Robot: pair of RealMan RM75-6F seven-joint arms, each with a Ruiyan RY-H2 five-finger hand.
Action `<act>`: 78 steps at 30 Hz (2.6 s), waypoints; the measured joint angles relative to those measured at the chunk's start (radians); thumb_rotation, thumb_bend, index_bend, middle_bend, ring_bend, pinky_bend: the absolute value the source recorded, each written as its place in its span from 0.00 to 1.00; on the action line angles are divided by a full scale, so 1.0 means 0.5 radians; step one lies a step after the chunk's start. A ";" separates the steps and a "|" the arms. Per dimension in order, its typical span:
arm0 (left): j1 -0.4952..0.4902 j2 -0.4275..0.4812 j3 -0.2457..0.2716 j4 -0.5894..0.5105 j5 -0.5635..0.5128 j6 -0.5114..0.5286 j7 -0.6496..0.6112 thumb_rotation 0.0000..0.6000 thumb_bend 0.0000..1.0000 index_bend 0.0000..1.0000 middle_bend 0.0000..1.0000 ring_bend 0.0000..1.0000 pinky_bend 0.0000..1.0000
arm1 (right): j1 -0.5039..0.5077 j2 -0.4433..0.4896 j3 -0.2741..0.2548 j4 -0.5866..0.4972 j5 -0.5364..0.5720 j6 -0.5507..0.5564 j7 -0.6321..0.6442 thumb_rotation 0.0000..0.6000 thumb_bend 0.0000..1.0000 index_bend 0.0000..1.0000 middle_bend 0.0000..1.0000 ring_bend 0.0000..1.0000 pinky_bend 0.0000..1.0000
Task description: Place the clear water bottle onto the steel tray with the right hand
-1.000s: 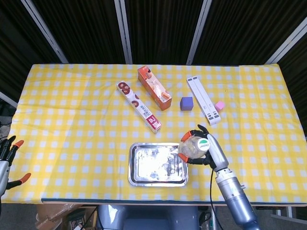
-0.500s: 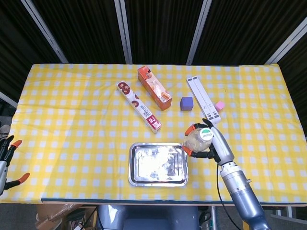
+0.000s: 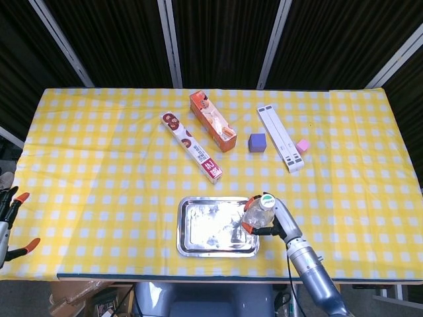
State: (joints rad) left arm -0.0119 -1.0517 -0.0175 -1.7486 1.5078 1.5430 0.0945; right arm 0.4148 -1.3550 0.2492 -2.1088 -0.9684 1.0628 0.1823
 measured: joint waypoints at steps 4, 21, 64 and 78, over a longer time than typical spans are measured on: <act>-0.003 -0.003 0.000 -0.002 -0.001 -0.008 0.011 1.00 0.19 0.11 0.00 0.00 0.00 | -0.039 0.082 0.002 -0.017 -0.066 0.015 0.046 1.00 0.33 0.85 0.61 0.29 0.00; 0.002 -0.006 0.003 -0.009 0.003 0.000 0.019 1.00 0.19 0.11 0.00 0.00 0.00 | -0.067 0.780 0.400 -0.491 -0.186 0.145 0.156 1.00 0.33 0.85 0.61 0.29 0.00; 0.001 -0.010 0.002 -0.013 0.001 -0.006 0.035 1.00 0.19 0.11 0.00 0.00 0.00 | -0.426 0.700 -0.194 0.619 -0.673 0.046 1.261 1.00 0.33 0.85 0.61 0.29 0.00; -0.005 -0.014 -0.007 -0.014 -0.014 -0.013 0.026 1.00 0.19 0.11 0.00 0.00 0.00 | -0.361 0.668 -0.194 0.467 -0.882 0.050 1.183 1.00 0.33 0.85 0.61 0.29 0.00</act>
State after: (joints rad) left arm -0.0144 -1.0586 -0.0211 -1.7556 1.5010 1.5367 0.1077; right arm 0.2346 -1.0213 0.1519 -1.8755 -1.4095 1.0879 0.7736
